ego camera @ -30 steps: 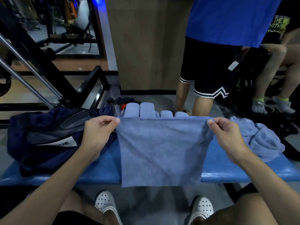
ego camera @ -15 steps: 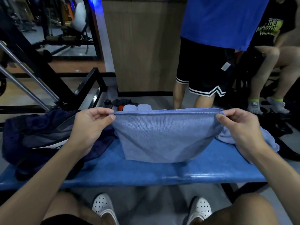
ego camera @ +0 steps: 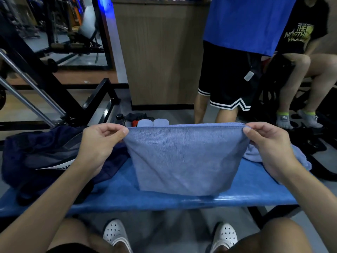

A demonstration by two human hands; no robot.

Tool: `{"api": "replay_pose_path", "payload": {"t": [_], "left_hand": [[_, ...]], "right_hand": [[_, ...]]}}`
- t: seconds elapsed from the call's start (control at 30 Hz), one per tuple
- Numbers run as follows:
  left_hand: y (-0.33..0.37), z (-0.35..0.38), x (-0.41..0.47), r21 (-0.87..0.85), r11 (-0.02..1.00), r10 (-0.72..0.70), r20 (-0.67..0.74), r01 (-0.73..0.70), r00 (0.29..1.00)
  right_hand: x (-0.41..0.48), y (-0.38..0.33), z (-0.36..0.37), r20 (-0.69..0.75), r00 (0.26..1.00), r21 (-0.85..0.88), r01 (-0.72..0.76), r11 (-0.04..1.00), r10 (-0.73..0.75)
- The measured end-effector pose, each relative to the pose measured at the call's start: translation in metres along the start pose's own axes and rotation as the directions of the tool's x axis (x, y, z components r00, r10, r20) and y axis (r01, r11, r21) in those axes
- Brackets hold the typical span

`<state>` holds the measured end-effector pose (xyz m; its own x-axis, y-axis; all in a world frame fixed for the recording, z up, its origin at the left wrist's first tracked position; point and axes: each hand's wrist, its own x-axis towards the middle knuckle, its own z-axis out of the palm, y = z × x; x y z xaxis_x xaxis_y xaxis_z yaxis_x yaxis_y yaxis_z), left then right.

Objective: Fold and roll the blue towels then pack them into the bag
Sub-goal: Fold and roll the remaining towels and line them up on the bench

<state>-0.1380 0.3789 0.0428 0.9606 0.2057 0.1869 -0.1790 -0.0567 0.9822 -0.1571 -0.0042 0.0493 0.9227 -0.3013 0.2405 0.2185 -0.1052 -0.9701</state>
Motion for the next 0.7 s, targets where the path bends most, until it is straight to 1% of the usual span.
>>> {"api": "replay_pose_path", "payload": {"t": [0.13,0.27,0.37,0.43,0.53,0.6,0.7], "left_hand": [[0.001,0.001,-0.002,0.042,0.999,0.019,-0.001,-0.019,1.0],[0.004,0.001,-0.003,0.088,0.994,0.064,0.043,-0.068,0.997],[0.009,0.002,-0.005,0.218,0.969,0.106,0.061,-0.117,0.993],[0.012,0.002,-0.004,0.282,0.948,0.13,0.071,-0.145,0.989],[0.013,0.001,-0.003,0.309,0.94,0.117,0.099,-0.143,0.988],[0.012,0.001,-0.003,0.294,0.95,0.08,0.112,-0.11,0.991],[0.013,0.001,-0.007,0.261,0.962,0.05,0.138,-0.085,0.989]], "right_hand": [[-0.001,0.002,0.001,0.031,0.999,-0.034,0.009,0.999,-0.008],[-0.003,0.001,0.0,0.022,1.0,-0.039,0.014,0.999,-0.014],[-0.004,-0.002,-0.001,0.033,0.999,-0.028,0.026,0.999,-0.025],[-0.004,-0.002,-0.003,0.052,0.998,-0.062,0.028,0.998,-0.024],[-0.005,-0.004,0.0,0.067,0.996,-0.125,0.06,0.99,-0.052],[-0.008,-0.007,0.002,0.073,0.995,-0.129,0.07,0.989,-0.061],[-0.009,-0.008,0.0,0.075,0.997,-0.108,0.042,0.993,-0.034]]}}
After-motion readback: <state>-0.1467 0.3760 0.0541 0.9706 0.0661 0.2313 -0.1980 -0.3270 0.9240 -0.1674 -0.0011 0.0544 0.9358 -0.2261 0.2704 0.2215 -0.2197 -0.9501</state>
